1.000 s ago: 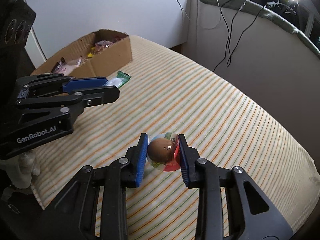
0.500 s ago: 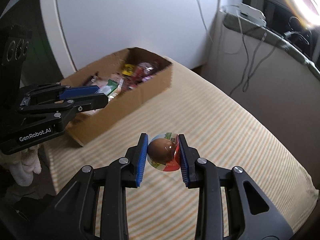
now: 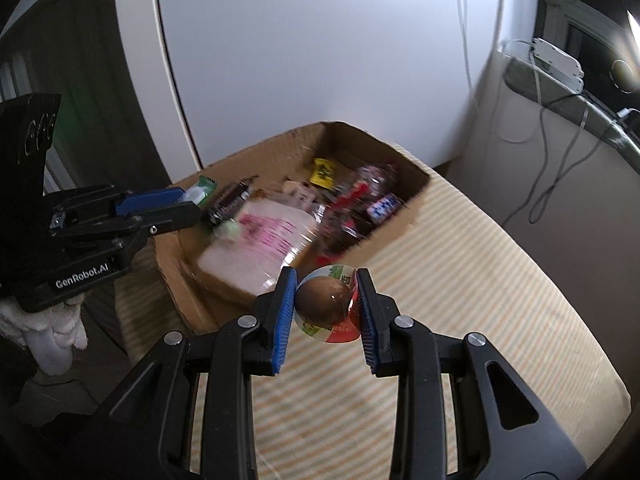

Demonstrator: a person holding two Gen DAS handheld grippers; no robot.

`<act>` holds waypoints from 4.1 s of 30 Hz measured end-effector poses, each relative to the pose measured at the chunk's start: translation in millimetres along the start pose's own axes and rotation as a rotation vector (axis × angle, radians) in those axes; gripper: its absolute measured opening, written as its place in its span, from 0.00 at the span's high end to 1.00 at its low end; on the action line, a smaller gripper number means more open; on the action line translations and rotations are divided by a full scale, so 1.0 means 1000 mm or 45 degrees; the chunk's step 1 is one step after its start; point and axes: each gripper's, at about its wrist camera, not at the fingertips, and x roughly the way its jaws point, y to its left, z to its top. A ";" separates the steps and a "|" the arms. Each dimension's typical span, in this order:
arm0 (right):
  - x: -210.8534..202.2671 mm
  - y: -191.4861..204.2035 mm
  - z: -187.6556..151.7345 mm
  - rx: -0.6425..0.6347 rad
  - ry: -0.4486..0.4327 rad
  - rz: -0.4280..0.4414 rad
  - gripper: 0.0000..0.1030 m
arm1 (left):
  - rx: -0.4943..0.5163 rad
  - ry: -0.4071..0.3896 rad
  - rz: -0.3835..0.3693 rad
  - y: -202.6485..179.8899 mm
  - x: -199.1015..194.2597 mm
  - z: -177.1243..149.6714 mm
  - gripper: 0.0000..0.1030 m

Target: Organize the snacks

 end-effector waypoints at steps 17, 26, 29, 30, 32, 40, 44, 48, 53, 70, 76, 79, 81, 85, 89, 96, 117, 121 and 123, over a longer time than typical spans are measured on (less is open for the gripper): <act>0.032 0.034 0.017 -0.057 0.021 0.074 0.68 | -0.030 0.011 0.026 0.022 0.001 -0.002 0.78; 0.027 0.035 0.019 -0.057 -0.016 0.063 0.44 | -0.021 -0.003 0.049 0.020 -0.001 -0.002 0.69; 0.023 0.034 0.019 -0.052 -0.023 0.057 0.38 | -0.018 -0.006 0.051 0.019 -0.002 -0.002 0.64; 0.021 0.033 0.018 -0.050 -0.029 0.052 0.34 | -0.019 -0.006 0.051 0.019 -0.003 -0.002 0.64; 0.018 0.031 0.017 -0.046 -0.041 0.043 0.33 | -0.019 -0.009 0.050 0.019 -0.004 -0.002 0.64; 0.004 0.024 0.009 -0.005 -0.070 0.025 0.26 | -0.001 -0.039 0.051 0.010 -0.019 -0.003 0.64; -0.004 0.021 0.004 0.011 -0.083 0.014 0.26 | 0.008 -0.058 0.052 0.004 -0.028 -0.004 0.54; -0.016 0.019 -0.002 0.035 -0.101 -0.005 0.15 | 0.015 -0.079 0.049 -0.004 -0.038 -0.008 0.50; -0.034 0.015 -0.009 0.081 -0.142 -0.034 0.10 | 0.012 -0.101 0.049 -0.009 -0.051 -0.014 0.36; -0.068 0.012 -0.041 0.223 -0.217 -0.245 0.00 | -0.022 -0.132 0.145 -0.011 -0.081 -0.032 0.23; -0.075 0.015 -0.055 0.246 -0.232 -0.264 0.00 | -0.024 -0.136 0.159 -0.012 -0.086 -0.035 0.23; -0.075 0.016 -0.057 0.250 -0.234 -0.266 0.00 | -0.022 -0.141 0.160 -0.014 -0.087 -0.035 0.23; -0.076 0.016 -0.058 0.252 -0.230 -0.263 0.00 | -0.022 -0.144 0.159 -0.014 -0.087 -0.035 0.22; -0.077 0.016 -0.058 0.247 -0.233 -0.261 0.00 | -0.021 -0.143 0.159 -0.016 -0.087 -0.035 0.22; -0.077 0.020 -0.058 0.224 -0.235 -0.272 0.00 | -0.020 -0.141 0.162 -0.016 -0.087 -0.036 0.22; -0.075 0.024 -0.059 0.206 -0.233 -0.276 0.00 | -0.015 -0.137 0.158 -0.017 -0.085 -0.036 0.22; -0.075 0.023 -0.062 0.206 -0.227 -0.287 0.00 | -0.021 -0.141 0.161 -0.019 -0.086 -0.036 0.22; -0.074 0.022 -0.064 0.208 -0.220 -0.289 0.00 | -0.021 -0.139 0.161 -0.020 -0.085 -0.036 0.22; -0.073 0.022 -0.065 0.211 -0.218 -0.292 0.00 | -0.021 -0.138 0.158 -0.020 -0.085 -0.036 0.22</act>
